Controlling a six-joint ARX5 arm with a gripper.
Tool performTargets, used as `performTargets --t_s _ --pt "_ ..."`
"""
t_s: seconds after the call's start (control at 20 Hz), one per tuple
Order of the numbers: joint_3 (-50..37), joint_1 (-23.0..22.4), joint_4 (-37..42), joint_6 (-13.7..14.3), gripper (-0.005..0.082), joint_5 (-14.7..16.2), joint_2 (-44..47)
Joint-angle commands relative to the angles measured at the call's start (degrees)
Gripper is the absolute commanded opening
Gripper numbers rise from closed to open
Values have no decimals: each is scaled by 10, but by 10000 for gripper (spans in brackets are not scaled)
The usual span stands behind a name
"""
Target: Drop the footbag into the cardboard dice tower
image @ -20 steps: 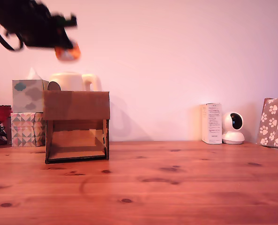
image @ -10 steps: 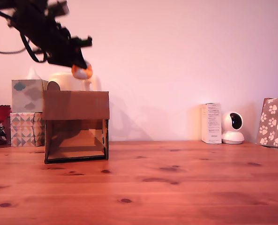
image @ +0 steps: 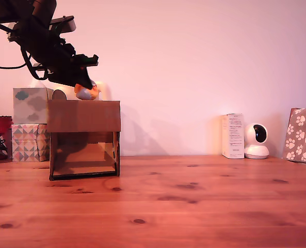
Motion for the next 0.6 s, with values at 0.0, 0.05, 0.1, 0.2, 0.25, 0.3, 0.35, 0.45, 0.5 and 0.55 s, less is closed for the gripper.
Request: performTargets --t_s 0.0,0.05,0.1,0.2,0.25,0.3,0.35,0.45,0.5,0.55 --pt "18 -1 -16 5 782 0 4" --pt "24 -1 -32 5 780 0 2" --pt "28 -2 -46 5 780 0 -1" --pt "31 -5 -81 5 752 0 -15" --pt "31 -7 -103 5 695 0 -24" --pt "31 -9 -128 5 606 0 -34" --pt "31 -10 -150 5 460 0 -44" --pt "31 -14 -201 2 50 1 -66" --pt "31 -16 -218 2 -12 3 -73" --pt "31 -17 -230 0 -9 6 -79"
